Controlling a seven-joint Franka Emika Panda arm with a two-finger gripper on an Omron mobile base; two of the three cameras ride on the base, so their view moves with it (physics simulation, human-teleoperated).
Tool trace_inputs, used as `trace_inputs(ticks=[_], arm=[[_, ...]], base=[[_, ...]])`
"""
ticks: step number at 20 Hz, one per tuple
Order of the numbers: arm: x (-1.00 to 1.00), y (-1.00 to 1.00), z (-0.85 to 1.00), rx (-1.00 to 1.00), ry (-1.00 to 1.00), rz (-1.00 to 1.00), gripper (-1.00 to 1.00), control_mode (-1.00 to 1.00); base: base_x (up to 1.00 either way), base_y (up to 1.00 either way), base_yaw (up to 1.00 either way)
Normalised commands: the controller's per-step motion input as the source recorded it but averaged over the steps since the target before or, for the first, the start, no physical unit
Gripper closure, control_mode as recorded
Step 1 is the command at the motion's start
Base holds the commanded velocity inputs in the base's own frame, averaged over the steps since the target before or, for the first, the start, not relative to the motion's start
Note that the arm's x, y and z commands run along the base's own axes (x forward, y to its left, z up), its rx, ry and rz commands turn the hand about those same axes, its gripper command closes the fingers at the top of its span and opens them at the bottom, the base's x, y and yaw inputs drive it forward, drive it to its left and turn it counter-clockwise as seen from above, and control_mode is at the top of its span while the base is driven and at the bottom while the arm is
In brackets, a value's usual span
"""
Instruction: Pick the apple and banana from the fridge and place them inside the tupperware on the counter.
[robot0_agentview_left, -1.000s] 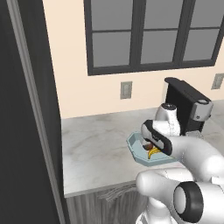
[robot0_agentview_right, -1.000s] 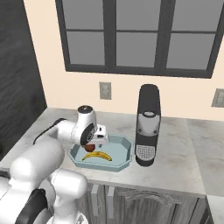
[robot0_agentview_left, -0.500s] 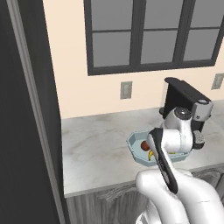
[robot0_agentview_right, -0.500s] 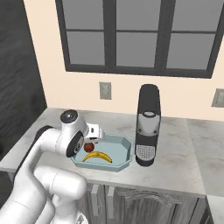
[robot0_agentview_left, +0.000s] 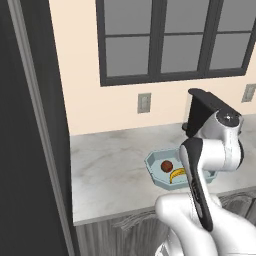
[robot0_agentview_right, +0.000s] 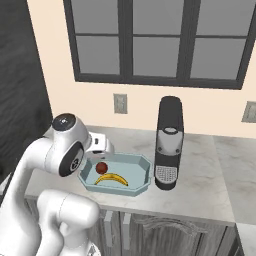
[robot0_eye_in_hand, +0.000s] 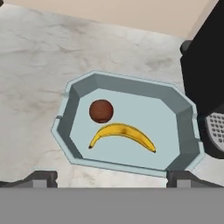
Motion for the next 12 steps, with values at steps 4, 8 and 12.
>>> trace_inputs(ticks=[4, 8, 12], arm=[[-0.54, 0.12, 0.66, 0.0, 0.0, 0.0, -1.0, -1.0], [-0.57, 0.14, 0.57, 0.0, -0.01, 0.0, -1.0, -1.0], [-0.56, 0.14, 0.57, -0.02, -0.01, 0.0, -1.0, -1.0]], base=[[0.0, 0.0, 0.0], [0.0, 0.0, 0.0], [0.0, 0.0, 0.0]])
